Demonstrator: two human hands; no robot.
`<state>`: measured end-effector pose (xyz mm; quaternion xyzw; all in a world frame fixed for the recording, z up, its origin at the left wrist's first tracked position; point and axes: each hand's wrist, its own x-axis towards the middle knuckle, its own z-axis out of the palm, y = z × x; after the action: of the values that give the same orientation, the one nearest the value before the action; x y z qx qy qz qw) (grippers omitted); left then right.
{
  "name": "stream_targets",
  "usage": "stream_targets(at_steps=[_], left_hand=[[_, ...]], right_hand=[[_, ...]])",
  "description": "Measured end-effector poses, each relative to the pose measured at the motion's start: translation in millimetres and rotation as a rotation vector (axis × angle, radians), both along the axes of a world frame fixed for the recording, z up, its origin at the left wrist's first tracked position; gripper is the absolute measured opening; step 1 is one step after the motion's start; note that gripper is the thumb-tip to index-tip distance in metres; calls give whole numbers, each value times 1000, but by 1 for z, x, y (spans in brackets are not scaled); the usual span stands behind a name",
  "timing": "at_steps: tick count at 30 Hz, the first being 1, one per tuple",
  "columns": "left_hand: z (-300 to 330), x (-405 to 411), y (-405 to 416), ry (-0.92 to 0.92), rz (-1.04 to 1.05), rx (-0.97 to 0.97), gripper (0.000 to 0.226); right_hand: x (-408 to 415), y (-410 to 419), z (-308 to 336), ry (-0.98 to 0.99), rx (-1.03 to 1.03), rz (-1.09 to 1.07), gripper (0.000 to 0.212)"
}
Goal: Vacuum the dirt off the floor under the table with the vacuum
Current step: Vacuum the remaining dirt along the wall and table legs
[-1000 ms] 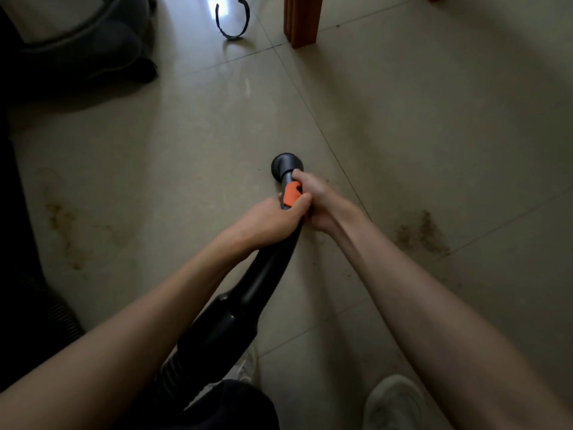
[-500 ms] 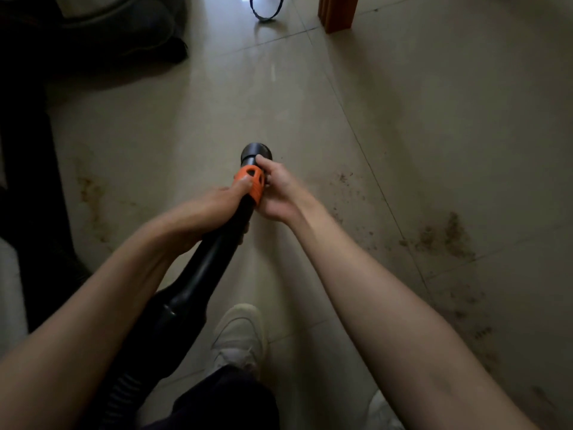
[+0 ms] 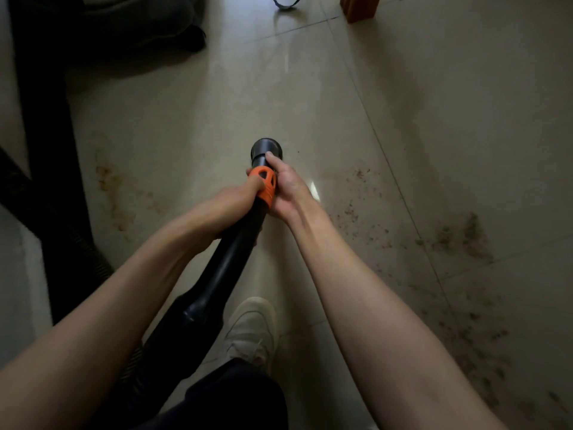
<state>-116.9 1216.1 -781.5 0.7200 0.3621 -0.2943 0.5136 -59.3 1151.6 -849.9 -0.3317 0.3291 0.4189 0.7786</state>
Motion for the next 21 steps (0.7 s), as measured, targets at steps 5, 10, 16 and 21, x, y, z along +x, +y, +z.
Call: stream_targets(at_steps=[5, 10, 16, 21], left_hand=[[-1, -10, -15, -28, -148, 32, 44], [1, -16, -24, -12, -249, -16, 41], [5, -11, -39, -3, -349, -5, 38], [3, 2, -45, -28, -366, -7, 40]], right_hand=[[-12, -19, -4, -7, -56, -66, 33], [-27, -37, -18, -22, -130, -175, 24], [-28, -51, -28, -17, -184, -242, 29], [-14, -59, -26, -35, -232, -300, 30]])
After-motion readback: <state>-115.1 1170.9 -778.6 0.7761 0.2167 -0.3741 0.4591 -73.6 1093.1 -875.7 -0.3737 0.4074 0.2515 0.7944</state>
